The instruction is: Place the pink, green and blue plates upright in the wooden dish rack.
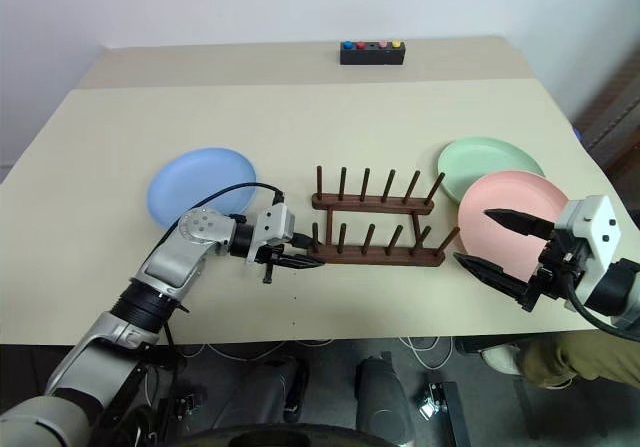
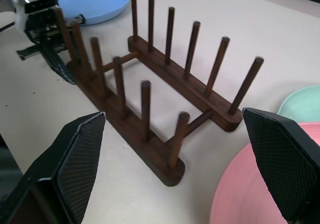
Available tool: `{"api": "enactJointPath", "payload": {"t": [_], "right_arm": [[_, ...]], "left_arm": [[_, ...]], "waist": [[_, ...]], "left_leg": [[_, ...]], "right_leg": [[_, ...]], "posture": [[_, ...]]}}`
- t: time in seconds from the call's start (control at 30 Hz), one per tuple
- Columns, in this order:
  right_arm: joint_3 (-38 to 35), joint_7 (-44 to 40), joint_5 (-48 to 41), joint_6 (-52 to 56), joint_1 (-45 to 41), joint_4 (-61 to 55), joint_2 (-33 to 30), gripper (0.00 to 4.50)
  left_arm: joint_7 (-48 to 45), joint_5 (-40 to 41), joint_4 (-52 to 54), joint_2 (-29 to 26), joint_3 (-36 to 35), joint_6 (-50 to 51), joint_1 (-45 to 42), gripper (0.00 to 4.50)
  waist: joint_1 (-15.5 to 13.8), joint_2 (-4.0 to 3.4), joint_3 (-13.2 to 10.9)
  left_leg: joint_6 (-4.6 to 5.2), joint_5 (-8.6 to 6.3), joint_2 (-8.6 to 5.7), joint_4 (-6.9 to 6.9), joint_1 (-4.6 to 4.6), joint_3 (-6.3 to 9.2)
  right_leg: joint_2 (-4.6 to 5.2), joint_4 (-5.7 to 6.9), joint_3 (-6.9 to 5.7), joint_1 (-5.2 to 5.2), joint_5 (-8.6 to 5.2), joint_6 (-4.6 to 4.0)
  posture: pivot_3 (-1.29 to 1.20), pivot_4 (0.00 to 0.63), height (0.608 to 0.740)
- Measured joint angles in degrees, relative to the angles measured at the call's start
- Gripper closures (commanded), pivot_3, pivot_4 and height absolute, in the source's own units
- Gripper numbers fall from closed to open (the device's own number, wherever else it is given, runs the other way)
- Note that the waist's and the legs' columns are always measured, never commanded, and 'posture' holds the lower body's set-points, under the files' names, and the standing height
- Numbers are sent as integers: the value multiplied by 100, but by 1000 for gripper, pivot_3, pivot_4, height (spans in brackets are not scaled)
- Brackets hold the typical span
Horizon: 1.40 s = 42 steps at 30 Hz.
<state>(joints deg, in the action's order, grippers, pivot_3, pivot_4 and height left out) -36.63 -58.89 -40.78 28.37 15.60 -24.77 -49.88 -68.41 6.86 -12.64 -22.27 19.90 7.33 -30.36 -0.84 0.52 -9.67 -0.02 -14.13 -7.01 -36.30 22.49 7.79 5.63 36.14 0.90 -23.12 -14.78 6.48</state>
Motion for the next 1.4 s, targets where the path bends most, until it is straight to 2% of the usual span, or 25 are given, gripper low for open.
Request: {"api": "enactJointPath", "payload": {"t": [0.23,0.47,0.5,0.57,0.6,0.83,0.87,1.23,1.37,1.4], "right_arm": [[28,5,8,1,-57,-27,-2,0],[227,61,18,2,-209,-28,-4,0],[238,62,18,2,-209,-28,-4,0],[253,77,18,10,-221,-30,-4,0],[258,89,17,15,-225,-34,-4,0],[286,123,14,101,-279,-40,-5,0],[310,123,16,103,-282,-40,-5,0],[461,125,130,101,-414,-43,-6,0],[462,120,149,98,-449,-38,-5,0],[461,119,169,98,-450,-36,-5,0]], "left_arm": [[261,-63,-507,28,-112,-194,-205,3742],[24,141,-447,54,-109,19,-142,277],[14,159,-421,55,-109,83,-122,56],[28,204,-333,46,-112,255,-87,281],[-41,285,-261,26,-112,450,-78,601],[-3,404,42,-124,-265,652,-78,4165],[21,404,50,-133,-284,631,-78,4451],[203,251,155,-169,-273,511,-79,4451],[78,298,159,-204,-273,551,-1,2937],[66,302,171,-201,-270,476,32,2379]], "waist": [[6,1,0],[-3,1,0],[-2,1,-1],[-1,1,-1],[0,1,-1],[1,1,0],[0,0,0],[6,0,0],[6,0,1],[1,-1,1]], "left_leg": [[0,0,0,1,0,0],[0,0,0,1,1,-1],[0,0,0,0,1,-1],[0,0,0,0,1,-1],[0,0,0,0,1,-1],[0,0,0,0,0,-1],[0,0,0,0,0,-1],[0,0,0,-1,-1,-1],[0,0,0,0,-1,-1],[0,0,0,0,-1,-1]], "right_leg": [[-1,1,0,-2,0,0],[-1,1,0,-2,0,0],[-1,1,0,-1,0,0],[-1,1,0,-2,0,0],[-1,2,0,-2,0,0],[-1,3,0,-2,0,0],[-1,3,0,-2,0,0],[-1,3,0,-1,1,0],[-1,3,0,-1,0,0],[-1,3,0,-1,0,0]], "posture": [[0,150,740],[0,150,740],[0,150,740],[0,150,740],[0,150,740],[0,150,740],[0,150,740],[0,150,740],[0,150,740],[0,150,740]]}}
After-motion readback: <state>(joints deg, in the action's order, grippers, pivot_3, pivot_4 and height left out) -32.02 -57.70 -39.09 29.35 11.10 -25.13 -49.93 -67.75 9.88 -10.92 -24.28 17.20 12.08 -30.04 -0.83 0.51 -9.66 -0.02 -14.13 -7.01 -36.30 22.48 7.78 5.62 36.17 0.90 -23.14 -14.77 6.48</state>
